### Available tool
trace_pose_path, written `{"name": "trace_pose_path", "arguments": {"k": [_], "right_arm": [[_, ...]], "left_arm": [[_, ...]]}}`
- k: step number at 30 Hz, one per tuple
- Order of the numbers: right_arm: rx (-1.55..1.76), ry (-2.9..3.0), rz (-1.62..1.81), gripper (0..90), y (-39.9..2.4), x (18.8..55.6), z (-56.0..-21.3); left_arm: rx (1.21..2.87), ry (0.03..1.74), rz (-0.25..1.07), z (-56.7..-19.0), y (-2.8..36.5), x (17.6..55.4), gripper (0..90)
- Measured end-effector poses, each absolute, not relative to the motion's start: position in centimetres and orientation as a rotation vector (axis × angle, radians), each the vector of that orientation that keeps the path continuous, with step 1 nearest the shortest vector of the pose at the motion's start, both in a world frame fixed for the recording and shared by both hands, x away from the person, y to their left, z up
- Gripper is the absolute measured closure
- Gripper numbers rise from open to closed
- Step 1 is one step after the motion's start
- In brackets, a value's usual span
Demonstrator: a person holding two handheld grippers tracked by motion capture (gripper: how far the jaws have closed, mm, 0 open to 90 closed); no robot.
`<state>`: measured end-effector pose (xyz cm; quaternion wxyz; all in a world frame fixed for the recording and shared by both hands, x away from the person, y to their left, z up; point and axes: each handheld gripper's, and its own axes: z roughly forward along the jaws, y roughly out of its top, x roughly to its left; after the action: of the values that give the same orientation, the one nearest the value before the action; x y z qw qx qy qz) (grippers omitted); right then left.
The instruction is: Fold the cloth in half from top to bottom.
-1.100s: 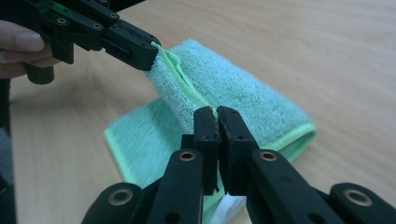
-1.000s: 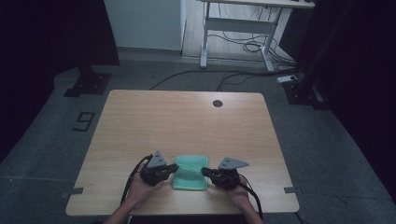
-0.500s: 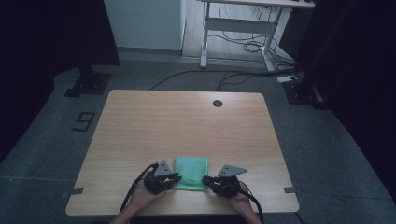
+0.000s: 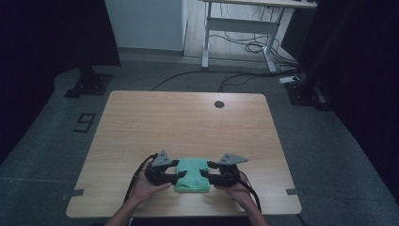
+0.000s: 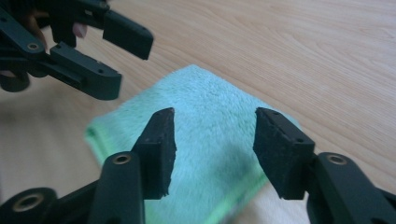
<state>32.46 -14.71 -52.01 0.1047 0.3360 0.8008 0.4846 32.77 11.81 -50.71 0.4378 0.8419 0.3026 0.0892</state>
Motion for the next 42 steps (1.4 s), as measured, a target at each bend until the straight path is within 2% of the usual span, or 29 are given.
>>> {"name": "trace_pose_path", "arguments": {"k": [6,15,20,24,34,42], "right_arm": [[1.037,2.426,1.280,40.3,-12.2,34.2,-53.5],[1.082,2.429,1.198,37.3,-12.0,34.3,-54.4],[1.027,2.433,1.222,34.9,-11.1,31.7,-53.4],[0.962,2.471,1.138,30.1,-10.1,29.7,-54.4],[0.959,2.463,1.140,29.8,-10.3,29.6,-54.7],[0.969,2.428,1.214,32.3,-11.8,28.9,-54.0]], "left_arm": [[2.177,0.852,0.179,-52.9,10.6,35.5,45.9],[2.204,0.855,0.182,-53.7,10.3,35.7,46.8],[2.208,0.856,0.201,-53.8,10.1,35.4,46.2],[2.220,0.848,0.220,-53.8,10.0,35.2,46.0],[2.198,0.852,0.245,-53.5,10.6,34.7,44.3],[2.166,0.767,0.217,-52.1,12.0,31.6,43.9]]}}
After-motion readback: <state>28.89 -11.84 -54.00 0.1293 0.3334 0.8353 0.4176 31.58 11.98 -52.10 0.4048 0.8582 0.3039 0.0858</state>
